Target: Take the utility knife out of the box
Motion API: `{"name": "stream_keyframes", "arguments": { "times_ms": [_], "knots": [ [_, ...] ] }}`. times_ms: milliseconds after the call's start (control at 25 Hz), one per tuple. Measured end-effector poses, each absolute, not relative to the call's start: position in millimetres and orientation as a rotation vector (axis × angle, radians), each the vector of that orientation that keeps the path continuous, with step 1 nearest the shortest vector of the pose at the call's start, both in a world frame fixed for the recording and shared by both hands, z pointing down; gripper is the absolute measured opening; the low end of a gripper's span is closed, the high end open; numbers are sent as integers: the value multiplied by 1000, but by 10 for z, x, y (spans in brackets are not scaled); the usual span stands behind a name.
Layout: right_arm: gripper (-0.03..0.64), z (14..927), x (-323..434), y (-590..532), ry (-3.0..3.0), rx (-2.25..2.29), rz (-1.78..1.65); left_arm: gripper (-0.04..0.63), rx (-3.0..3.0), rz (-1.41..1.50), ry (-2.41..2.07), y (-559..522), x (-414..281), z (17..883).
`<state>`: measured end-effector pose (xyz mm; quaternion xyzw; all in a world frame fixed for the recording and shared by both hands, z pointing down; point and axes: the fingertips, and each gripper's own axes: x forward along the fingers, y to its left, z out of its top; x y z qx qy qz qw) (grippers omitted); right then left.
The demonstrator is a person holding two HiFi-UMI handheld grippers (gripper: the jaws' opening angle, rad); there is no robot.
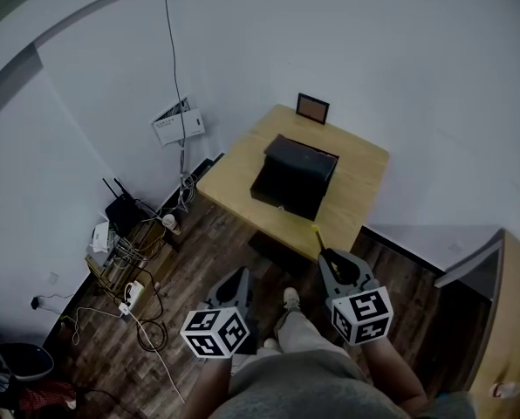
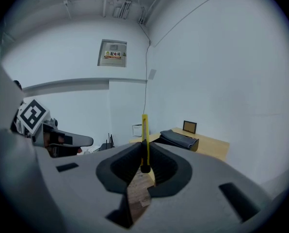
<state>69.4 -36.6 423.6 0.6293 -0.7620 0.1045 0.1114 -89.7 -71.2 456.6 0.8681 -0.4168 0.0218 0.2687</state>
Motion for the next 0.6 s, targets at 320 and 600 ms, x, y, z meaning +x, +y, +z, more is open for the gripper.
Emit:
{"name": "stream_keyframes", "arguments": {
  "times_ms": [320, 600],
  "knots": [
    [41, 4199, 698, -333, -2263, 1859, 330, 3, 2333, 47, -1142, -697, -949, 4539],
    [41, 4197, 710, -365, -2269, 1869, 356, 3, 2335, 54, -1146, -733, -909, 4545]
  ]
}}
